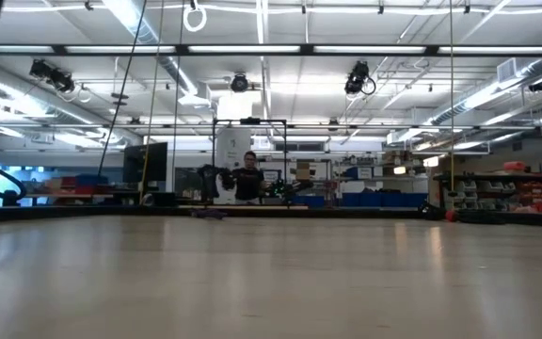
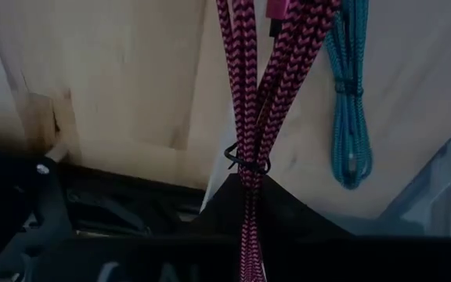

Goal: Pick and place USB-C Cables
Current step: Put the red charger cable into the transparent bin

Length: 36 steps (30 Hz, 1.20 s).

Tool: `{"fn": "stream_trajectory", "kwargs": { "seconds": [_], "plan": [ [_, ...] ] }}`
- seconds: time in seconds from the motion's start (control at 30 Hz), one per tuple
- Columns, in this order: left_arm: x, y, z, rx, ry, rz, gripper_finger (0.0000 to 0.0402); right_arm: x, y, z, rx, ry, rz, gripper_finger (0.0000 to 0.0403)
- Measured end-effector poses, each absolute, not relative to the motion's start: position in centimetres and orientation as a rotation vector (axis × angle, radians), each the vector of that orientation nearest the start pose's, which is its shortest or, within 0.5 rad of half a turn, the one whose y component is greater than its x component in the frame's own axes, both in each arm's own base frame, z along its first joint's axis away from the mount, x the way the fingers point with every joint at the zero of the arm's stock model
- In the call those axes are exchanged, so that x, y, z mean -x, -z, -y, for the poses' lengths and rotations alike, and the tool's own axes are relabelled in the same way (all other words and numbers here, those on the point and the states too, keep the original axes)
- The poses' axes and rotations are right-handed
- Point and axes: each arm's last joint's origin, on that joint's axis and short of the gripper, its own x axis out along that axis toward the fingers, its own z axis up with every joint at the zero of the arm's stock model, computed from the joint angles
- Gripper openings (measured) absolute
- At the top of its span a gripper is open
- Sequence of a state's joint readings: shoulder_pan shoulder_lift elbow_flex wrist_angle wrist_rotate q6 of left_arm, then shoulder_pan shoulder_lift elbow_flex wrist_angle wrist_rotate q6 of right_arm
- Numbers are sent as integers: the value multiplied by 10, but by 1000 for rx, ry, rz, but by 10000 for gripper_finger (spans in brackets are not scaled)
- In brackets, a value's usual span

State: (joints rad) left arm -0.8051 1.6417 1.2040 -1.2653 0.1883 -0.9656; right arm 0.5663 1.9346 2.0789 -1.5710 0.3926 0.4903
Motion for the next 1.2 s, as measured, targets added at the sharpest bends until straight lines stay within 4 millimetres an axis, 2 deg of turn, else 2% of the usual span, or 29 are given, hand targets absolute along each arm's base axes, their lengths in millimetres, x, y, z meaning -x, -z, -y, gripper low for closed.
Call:
{"fn": "stream_trajectory", "kwargs": {
  "seconds": [0.1, 0.23, 0.4, 0.53, 0.67, 0.83, 1.0, 1.2],
  "plan": [
    [-182, -221, 211, 111, -90, -1713, 29, -309, -357, -180, 187, 179, -1231, 143],
    [-190, -220, 218, 77, -73, -1526, 92, -305, -366, -173, 124, 202, -1211, 143],
    [-188, -220, 213, -7, -92, -1535, 179, -296, -382, -162, 29, 241, -1163, 142],
    [-185, -220, 212, -13, -88, -1571, 220, -289, -391, -157, 2, 269, -1120, 142],
    [-187, -220, 212, -47, -90, -1531, 228, -283, -397, -156, -2, 262, -1100, 142],
    [-196, -221, 211, -117, -88, -1402, 215, -284, -395, -157, -24, 288, -1094, 142],
    [-208, -221, 211, -75, -10, -1373, 201, -287, -383, -161, 14, 293, -1134, 142],
    [-211, -221, 210, -52, 3, -1376, 195, -287, -363, -162, 56, 282, -1219, 142]
  ]
}}
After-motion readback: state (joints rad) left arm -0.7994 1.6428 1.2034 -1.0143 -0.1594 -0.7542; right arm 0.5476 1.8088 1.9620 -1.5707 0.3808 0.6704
